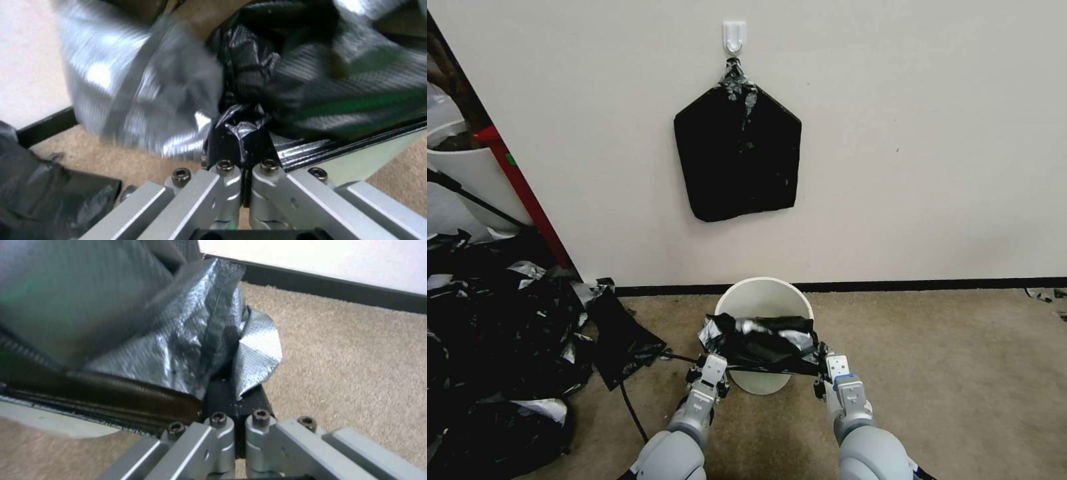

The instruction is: Place a trash bag onto the trash bin.

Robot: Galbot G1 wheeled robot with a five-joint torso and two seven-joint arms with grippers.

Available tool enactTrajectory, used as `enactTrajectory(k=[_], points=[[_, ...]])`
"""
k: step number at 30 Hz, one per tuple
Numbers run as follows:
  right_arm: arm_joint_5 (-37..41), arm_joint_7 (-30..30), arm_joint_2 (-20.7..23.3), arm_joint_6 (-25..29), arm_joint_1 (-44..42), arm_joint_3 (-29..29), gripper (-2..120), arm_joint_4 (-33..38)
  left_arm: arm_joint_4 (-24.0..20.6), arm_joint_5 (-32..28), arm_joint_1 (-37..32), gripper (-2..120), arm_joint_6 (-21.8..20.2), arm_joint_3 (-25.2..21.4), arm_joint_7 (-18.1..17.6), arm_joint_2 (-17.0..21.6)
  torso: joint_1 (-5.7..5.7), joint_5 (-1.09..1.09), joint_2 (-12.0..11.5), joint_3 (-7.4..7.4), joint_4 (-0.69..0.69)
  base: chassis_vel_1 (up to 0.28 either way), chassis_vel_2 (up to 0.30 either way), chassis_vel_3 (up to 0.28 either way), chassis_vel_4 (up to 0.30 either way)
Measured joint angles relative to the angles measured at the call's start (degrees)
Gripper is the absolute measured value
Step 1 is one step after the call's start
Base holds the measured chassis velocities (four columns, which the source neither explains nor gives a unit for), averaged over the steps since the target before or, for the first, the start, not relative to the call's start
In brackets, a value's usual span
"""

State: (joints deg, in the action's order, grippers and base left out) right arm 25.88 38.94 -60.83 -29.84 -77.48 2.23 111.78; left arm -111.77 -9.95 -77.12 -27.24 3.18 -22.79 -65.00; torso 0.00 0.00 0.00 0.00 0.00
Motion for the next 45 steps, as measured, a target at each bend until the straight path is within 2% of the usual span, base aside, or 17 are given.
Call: enactTrajectory(k=[10,16,18,19,22,23,27,28,32,33,35,36,37,40,41,43,45], points=[[-2.0,-3.8,-1.3,0.0,0.5,-1.0,0,-2.8,3.5,0.2,1.4,0,-0.3,-0.2,2.3,-1.1,0.00,0.00,0.0,0.00,0.00,0.000,0.000,0.000,0.000],[-2.0,-4.4,-1.5,0.0,-0.7,-1.9,2,-1.4,1.7,-0.6,0.4,0,-0.3,-0.5,2.3,-0.1,0.00,-0.01,0.0,0.00,0.00,0.000,0.000,0.000,0.000],[-1.6,-4.1,-0.8,0.0,-2.3,-2.1,12,1.0,-0.9,-1.5,-1.0,10,-1.9,-1.0,2.3,1.4,0.00,-0.01,0.0,0.00,0.01,0.000,0.000,0.000,0.000],[-1.6,-4.1,-0.8,0.0,-2.3,-2.1,12,1.0,-0.9,-1.5,-1.0,10,-1.9,-1.0,2.3,1.4,0.00,-0.01,0.0,0.00,0.01,0.000,0.000,0.000,0.000],[-1.5,-3.5,0.8,0.0,-5.6,-2.1,27,4.9,-4.2,-3.3,-2.9,25,-5.6,-2.0,2.3,3.8,0.00,-0.01,0.0,0.00,0.01,0.000,0.000,0.000,0.000],[-1.5,-3.5,0.8,0.0,-5.6,-2.1,27,4.9,-4.2,-3.3,-2.9,25,-5.6,-2.0,2.3,3.8,0.00,-0.01,0.0,0.00,0.01,0.000,0.000,0.000,0.000],[-2.1,-3.3,2.7,0.3,-10.5,-2.1,45,10.1,-7.6,-3.7,-6.0,43,-6.8,-2.7,2.3,6.6,0.00,-0.01,0.0,-0.01,-0.01,0.000,0.000,0.000,0.000],[-2.1,-3.3,2.7,0.3,-10.5,-2.1,45,10.1,-7.6,-3.7,-6.0,43,-6.8,-2.7,2.3,6.6,0.00,-0.01,0.0,-0.01,-0.01,0.000,0.000,0.000,0.000],[-3.2,-3.3,3.6,1.0,-13.7,-2.3,62,14.3,-11.4,-3.6,-8.8,61,-6.8,-3.3,2.3,8.2,0.00,-0.01,0.0,0.00,0.00,0.000,0.000,0.000,0.000],[-3.2,-3.3,3.6,1.0,-13.7,-2.3,62,14.3,-11.4,-3.6,-8.8,61,-6.8,-3.3,2.3,8.2,0.00,-0.01,0.0,0.00,0.00,0.000,0.000,0.000,0.000],[-5.8,-5.1,3.8,4.2,-15.5,-3.0,74,17.7,-15.8,-3.7,-11.3,72,-4.9,-4.9,2.3,8.9,0.00,0.00,0.0,0.00,0.00,0.000,0.000,0.000,0.000],[-5.8,-5.1,3.8,4.2,-15.5,-3.0,74,17.7,-15.8,-3.7,-11.3,72,-4.9,-4.9,2.3,8.9,0.00,0.00,0.0,0.00,0.00,0.000,0.000,0.000,0.000],[-6.9,-6.7,3.7,5.9,-15.5,-3.7,78,18.4,-17.0,-3.7,-11.9,77,-3.5,-5.5,2.3,8.9,0.00,0.00,0.0,-0.01,0.00,0.000,0.000,0.000,0.000],[-5.5,-13.0,2.1,9.3,-11.1,-7.9,92,19.2,-18.2,-2.8,-12.1,91,5.4,-7.5,3.7,7.6,0.00,0.00,0.0,-0.01,0.00,0.000,0.000,0.000,0.000],[-5.5,-13.0,2.1,9.3,-11.1,-7.9,92,19.2,-18.2,-2.8,-12.1,91,5.4,-7.5,3.7,7.6,0.00,0.00,0.0,-0.01,0.00,0.000,0.000,0.000,0.000],[-1.2,-15.8,1.0,8.4,-5.3,-10.4,98,17.2,-18.2,-1.9,-11.3,97,8.6,-8.8,4.4,6.1,0.00,0.00,0.0,-0.01,-0.01,0.000,0.000,0.000,0.000],[4.8,-18.4,0.7,4.1,2.3,-12.3,100,13.5,-18.0,-1.5,-10.6,99,10.0,-10.0,4.6,4.3,0.00,0.00,0.0,0.00,0.01,0.000,0.000,0.000,0.000]])
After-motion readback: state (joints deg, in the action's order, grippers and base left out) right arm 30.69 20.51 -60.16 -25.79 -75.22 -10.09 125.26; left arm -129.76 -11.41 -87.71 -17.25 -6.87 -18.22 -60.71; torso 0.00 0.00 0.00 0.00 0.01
